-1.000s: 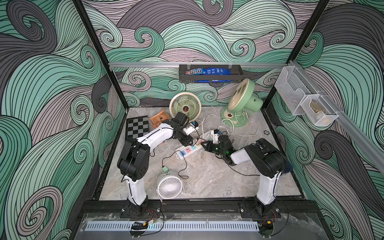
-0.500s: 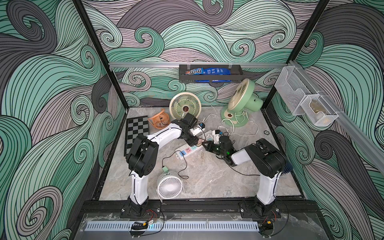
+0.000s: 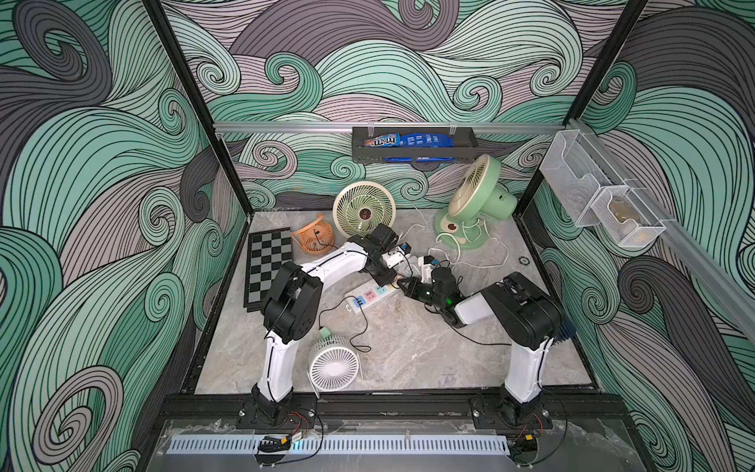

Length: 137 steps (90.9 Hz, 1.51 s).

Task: Unplug the desk fan from the power strip
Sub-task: Remove the plug from the socket.

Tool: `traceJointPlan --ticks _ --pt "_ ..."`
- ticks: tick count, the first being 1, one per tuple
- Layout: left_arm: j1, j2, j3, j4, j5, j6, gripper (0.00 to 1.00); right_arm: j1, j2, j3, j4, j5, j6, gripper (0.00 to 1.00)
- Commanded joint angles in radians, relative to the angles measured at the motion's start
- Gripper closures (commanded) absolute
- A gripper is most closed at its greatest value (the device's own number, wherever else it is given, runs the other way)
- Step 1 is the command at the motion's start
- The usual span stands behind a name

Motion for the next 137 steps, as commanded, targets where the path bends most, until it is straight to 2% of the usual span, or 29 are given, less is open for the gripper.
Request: traceJointPlan --ticks 1,16,29,45,53,67,75,86,97,112,121,137 --pt "-0.011 0.021 0.042 -0.027 -0.007 -0.007 0.72 -0.002 0.024 -0.015 -0.015 0.008 0.011 0.98" --pt "-0.014 0.021 0.042 -0.025 -0.014 -0.006 0.88 -0.001 0.028 -0.015 -0.016 0.012 0.019 0.98" --pt "-0.018 0.017 0.032 -0.018 -0.036 -0.003 0.95 0.001 0.031 -0.017 -0.02 0.019 0.033 0.98" --pt "-0.051 -0.021 -0.029 0.047 -0.129 0.029 1.0 0.007 0.044 -0.009 -0.04 0.026 0.046 0.98" --pt "-0.053 -0.02 -0.03 0.059 -0.148 0.016 1.0 0.011 0.049 -0.01 -0.043 0.029 0.049 0.97" --pt "-0.012 0.011 0.021 -0.001 -0.054 -0.03 1.0 0.015 0.051 -0.01 -0.052 0.037 0.051 0.98" --pt "-0.013 0.011 0.012 -0.002 -0.053 -0.018 1.0 0.014 0.051 -0.009 -0.056 0.041 0.05 0.98" --pt "-0.04 -0.021 -0.042 0.057 -0.135 0.04 1.0 0.014 0.054 -0.008 -0.059 0.041 0.05 0.98" --pt "-0.042 -0.026 -0.033 0.065 -0.17 0.032 1.0 0.015 0.059 -0.008 -0.058 0.04 0.05 0.98" --pt "0.004 0.005 0.035 -0.015 -0.035 -0.05 1.0 0.017 0.063 -0.007 -0.054 0.038 0.053 0.97" --pt "-0.006 -0.007 -0.001 0.012 -0.056 -0.012 1.0 0.018 0.067 -0.007 -0.053 0.035 0.053 0.98" --pt "-0.05 -0.045 -0.054 0.072 -0.166 0.056 1.0 0.019 0.071 -0.007 -0.048 0.035 0.054 0.98"
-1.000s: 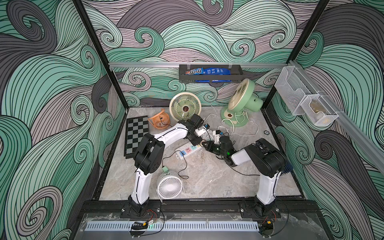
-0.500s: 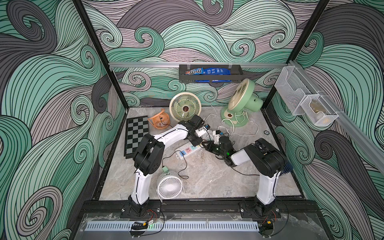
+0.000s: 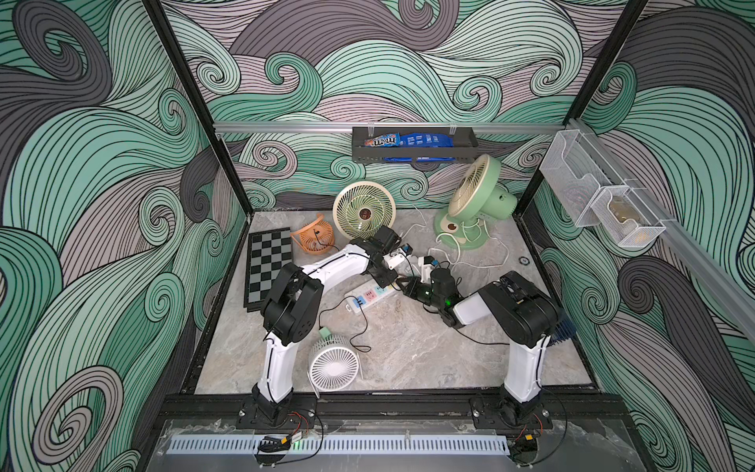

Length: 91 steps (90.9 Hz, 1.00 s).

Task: Unplug the desk fan from the power strip
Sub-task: Remove the plug from the socket.

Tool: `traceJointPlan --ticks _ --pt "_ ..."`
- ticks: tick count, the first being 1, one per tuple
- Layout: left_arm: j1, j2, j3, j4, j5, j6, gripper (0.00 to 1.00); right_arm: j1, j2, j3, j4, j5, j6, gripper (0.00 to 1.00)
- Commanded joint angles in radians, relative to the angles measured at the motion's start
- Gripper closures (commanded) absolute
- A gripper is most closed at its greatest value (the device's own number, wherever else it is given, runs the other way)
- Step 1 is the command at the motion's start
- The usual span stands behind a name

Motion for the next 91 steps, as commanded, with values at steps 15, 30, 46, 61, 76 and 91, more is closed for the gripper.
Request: traceJointPlan --ticks 15,30,46,61,76,91 --pt "0.02 0.001 0.041 -0.021 0.024 -0.024 1.0 0.009 0.047 -0.005 -0.097 0.011 0.005 0.98" --pt "0.021 0.014 0.029 -0.035 0.024 -0.005 1.0 0.009 0.047 -0.005 -0.098 0.01 0.003 0.98" --pt "-0.023 -0.032 -0.037 0.049 -0.094 0.051 1.0 0.009 0.047 -0.004 -0.101 0.013 0.002 0.98" --pt "0.022 0.004 0.033 -0.044 0.033 -0.028 1.0 0.009 0.047 -0.004 -0.104 0.013 0.001 0.98" --pt "0.002 -0.011 -0.003 -0.006 0.006 0.015 1.0 0.011 0.045 -0.004 -0.106 0.013 0.003 0.97" --pt "-0.023 -0.04 -0.038 0.04 -0.089 0.045 1.0 0.012 0.046 0.001 -0.109 0.014 0.001 0.97"
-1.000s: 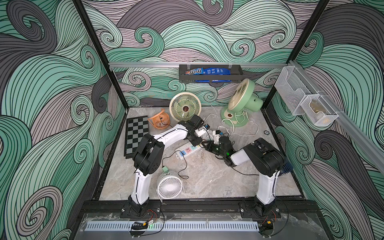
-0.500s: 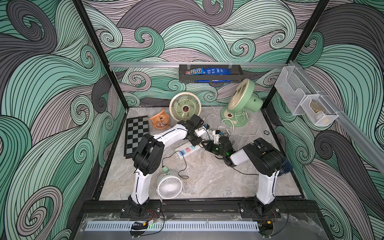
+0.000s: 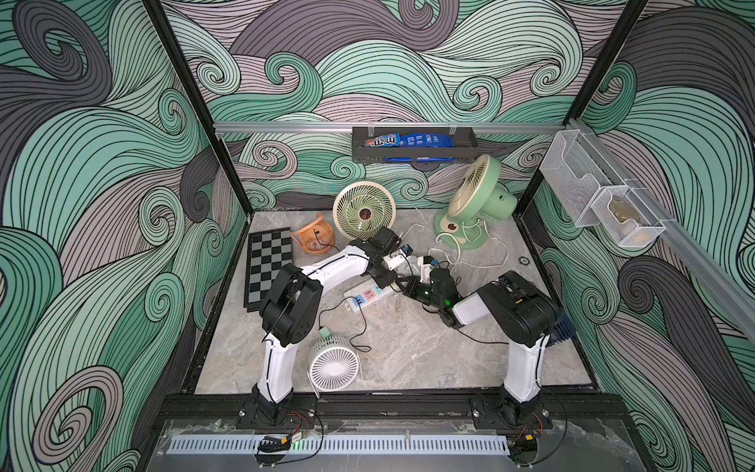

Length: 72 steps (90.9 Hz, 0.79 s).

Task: Unplug the desk fan from the power strip
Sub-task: Remove the plug from the socket.

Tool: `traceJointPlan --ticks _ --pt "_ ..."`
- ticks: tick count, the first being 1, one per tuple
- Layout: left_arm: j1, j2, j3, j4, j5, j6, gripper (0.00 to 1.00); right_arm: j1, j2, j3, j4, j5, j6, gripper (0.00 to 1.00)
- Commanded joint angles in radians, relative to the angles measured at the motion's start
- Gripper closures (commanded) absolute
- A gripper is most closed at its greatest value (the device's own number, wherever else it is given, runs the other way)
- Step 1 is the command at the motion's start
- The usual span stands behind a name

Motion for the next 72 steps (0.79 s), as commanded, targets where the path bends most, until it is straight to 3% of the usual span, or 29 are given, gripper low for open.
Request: traceJointPlan --ticks 1,17,25,43,59,72 --pt "-0.014 -0.027 -0.012 0.017 -0.06 0.024 1.0 0.007 0.04 -0.003 -0.117 0.013 0.0 0.97" --pt "0.042 0.022 0.082 -0.107 0.131 -0.072 1.0 0.008 0.039 0.004 -0.123 0.012 -0.002 0.98" --pt "0.035 0.018 0.068 -0.088 0.116 -0.039 1.0 0.009 0.039 0.003 -0.122 0.014 0.0 0.98" --pt "-0.014 -0.037 -0.019 0.019 -0.058 0.033 1.0 0.01 0.043 0.003 -0.121 0.015 -0.003 0.98" --pt "0.046 0.021 0.074 -0.099 0.104 -0.063 1.0 0.009 0.045 0.004 -0.119 0.012 -0.001 0.98" --pt "0.03 0.008 0.043 -0.057 0.067 -0.019 1.0 0.01 0.042 -0.001 -0.116 0.012 -0.001 0.98"
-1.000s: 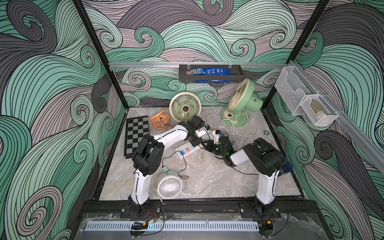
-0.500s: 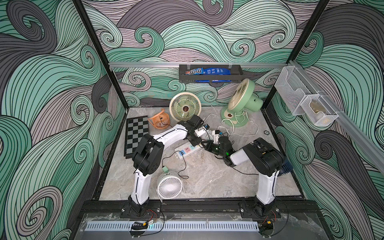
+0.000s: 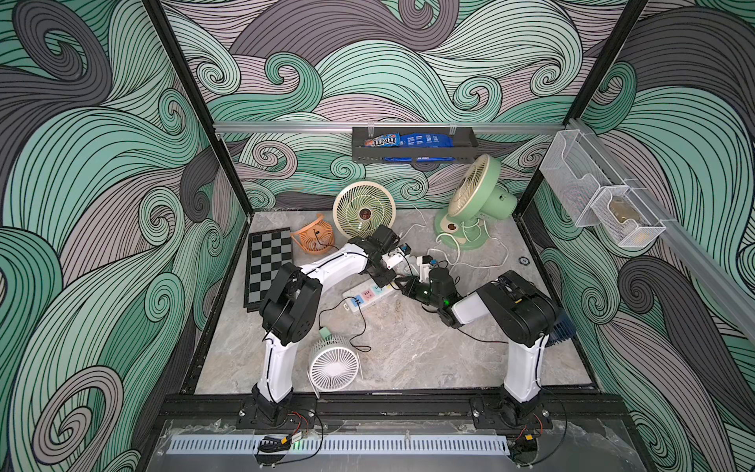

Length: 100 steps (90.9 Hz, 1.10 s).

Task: Unplug the desk fan from the power strip
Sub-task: Remove the plug from the socket.

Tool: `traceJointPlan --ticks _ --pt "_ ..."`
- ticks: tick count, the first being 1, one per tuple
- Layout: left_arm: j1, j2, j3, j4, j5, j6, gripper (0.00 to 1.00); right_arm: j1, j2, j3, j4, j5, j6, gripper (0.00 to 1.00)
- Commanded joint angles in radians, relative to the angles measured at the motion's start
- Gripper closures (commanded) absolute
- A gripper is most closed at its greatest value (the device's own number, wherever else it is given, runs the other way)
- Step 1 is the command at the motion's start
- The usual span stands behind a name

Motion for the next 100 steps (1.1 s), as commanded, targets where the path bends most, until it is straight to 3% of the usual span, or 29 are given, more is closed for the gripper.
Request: traceJointPlan --ticks 1,18,32,41,61,68,73,87,100 --pt "-0.009 -0.012 -0.002 -0.001 -0.006 0.018 1.0 0.007 0.038 -0.011 -0.106 0.012 -0.001 0.98" --pt "-0.026 -0.049 -0.033 0.048 -0.099 0.043 1.0 0.009 0.041 -0.009 -0.107 0.011 0.0 0.98" --pt "0.029 -0.002 0.057 -0.057 0.074 -0.044 1.0 0.01 0.042 -0.008 -0.105 0.012 0.0 0.98" --pt "0.033 0.005 0.057 -0.061 0.087 -0.033 1.0 0.009 0.039 -0.012 -0.105 0.014 0.001 0.98" --pt "-0.044 -0.071 -0.067 0.082 -0.128 0.1 1.0 0.01 0.041 -0.008 -0.108 0.016 0.0 0.98" --pt "-0.044 -0.066 -0.062 0.081 -0.141 0.087 1.0 0.011 0.042 -0.004 -0.11 0.016 0.001 0.98" --pt "-0.034 -0.063 -0.053 0.071 -0.116 0.067 1.0 0.012 0.041 -0.004 -0.111 0.018 0.001 0.98" --pt "0.042 -0.024 0.028 -0.02 0.105 -0.044 1.0 0.014 0.039 -0.008 -0.115 0.02 0.001 0.98" --pt "0.045 -0.035 0.022 -0.005 0.099 -0.018 1.0 0.014 0.035 -0.012 -0.118 0.025 0.0 0.98"
